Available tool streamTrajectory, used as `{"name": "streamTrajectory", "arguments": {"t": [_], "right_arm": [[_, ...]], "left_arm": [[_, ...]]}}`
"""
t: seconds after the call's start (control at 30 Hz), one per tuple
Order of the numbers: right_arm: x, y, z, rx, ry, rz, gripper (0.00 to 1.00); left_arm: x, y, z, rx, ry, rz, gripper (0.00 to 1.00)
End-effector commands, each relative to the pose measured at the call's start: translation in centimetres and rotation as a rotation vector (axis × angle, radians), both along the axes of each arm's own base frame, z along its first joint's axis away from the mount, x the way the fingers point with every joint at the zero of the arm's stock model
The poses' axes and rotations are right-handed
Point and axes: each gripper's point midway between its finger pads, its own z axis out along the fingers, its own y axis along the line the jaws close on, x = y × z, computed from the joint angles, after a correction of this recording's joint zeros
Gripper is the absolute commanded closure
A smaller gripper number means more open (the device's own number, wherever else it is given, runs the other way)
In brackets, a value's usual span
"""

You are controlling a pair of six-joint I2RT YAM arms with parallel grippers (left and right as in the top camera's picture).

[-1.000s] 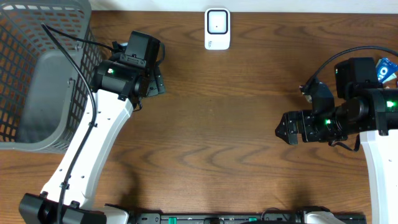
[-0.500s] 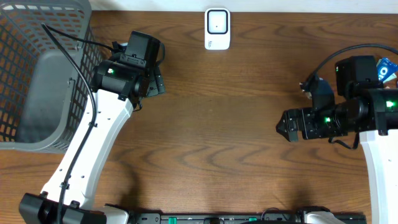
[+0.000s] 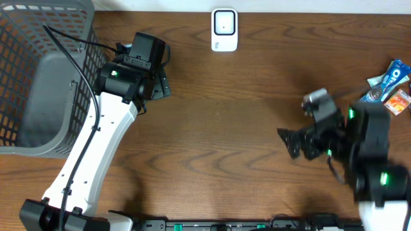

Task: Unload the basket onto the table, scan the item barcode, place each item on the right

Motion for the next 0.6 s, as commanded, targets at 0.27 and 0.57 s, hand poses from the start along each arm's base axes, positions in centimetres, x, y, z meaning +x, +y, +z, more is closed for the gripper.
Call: {"name": "streamTrajectory", "arguments": {"t": [0.27, 0.57], "right_arm": [[-2.5, 0.5, -2.5, 0.013, -0.401, 0.047, 0.01], [-1.0, 0.6, -2.7, 0.027, -0.726, 0.045, 0.01]], "left_arm": [[0.0, 0.2, 0.0, 0.003, 0.000, 0.012, 0.02], [0.0, 0.2, 0.0, 0.003, 0.000, 0.012, 0.02]]}}
